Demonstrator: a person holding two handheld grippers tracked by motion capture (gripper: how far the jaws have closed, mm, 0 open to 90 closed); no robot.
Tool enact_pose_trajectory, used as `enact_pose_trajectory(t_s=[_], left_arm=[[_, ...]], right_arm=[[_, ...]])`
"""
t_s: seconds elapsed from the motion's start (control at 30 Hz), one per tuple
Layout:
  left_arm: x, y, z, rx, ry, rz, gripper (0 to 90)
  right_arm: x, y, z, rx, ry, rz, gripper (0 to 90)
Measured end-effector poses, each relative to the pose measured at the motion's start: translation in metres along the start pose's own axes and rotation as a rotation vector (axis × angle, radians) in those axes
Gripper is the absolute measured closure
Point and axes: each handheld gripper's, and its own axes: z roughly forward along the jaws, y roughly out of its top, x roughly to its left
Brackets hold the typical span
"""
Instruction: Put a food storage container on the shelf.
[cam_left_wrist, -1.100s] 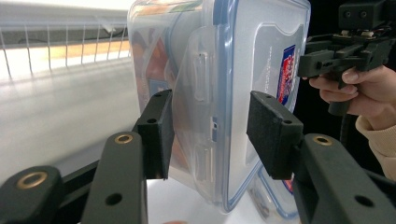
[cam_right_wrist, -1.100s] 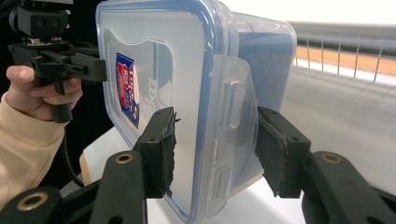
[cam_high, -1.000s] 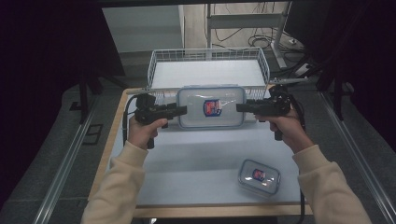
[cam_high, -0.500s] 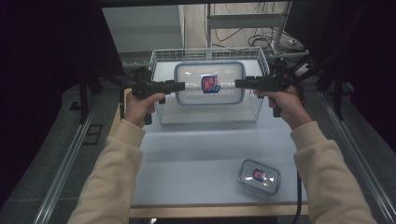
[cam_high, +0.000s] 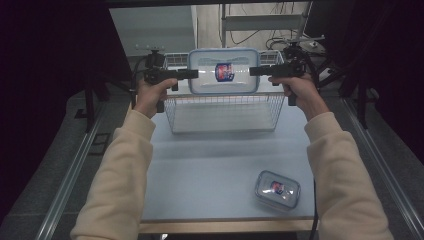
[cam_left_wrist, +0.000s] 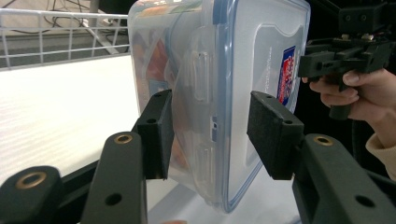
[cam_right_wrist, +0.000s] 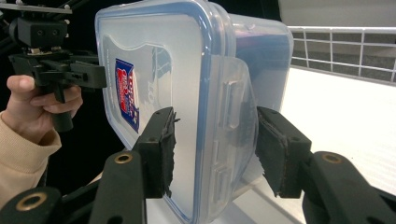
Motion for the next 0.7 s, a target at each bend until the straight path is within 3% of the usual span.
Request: enact_pose_trajectory(t_s=[0.27,0.43,0.7], left_arm=[[0.013,-0.001,0.012,0.02,-0.001,-0.05,51.9],[0.019,-0.001,0.016,-0.01,-0.012,-0.095,51.8],[0.024,0.001,0.022,-0.035,0.004,-0.166,49.7]], right_arm=[[-0.012,0.002,0.007,0.027,-0.007,0.033,48.7],[-0.018,0.003,0.011,0.015,-0.01,0.063,48.6],[-0.023,0.005,0.016,-0.023,-0.061,0.158,45.9]])
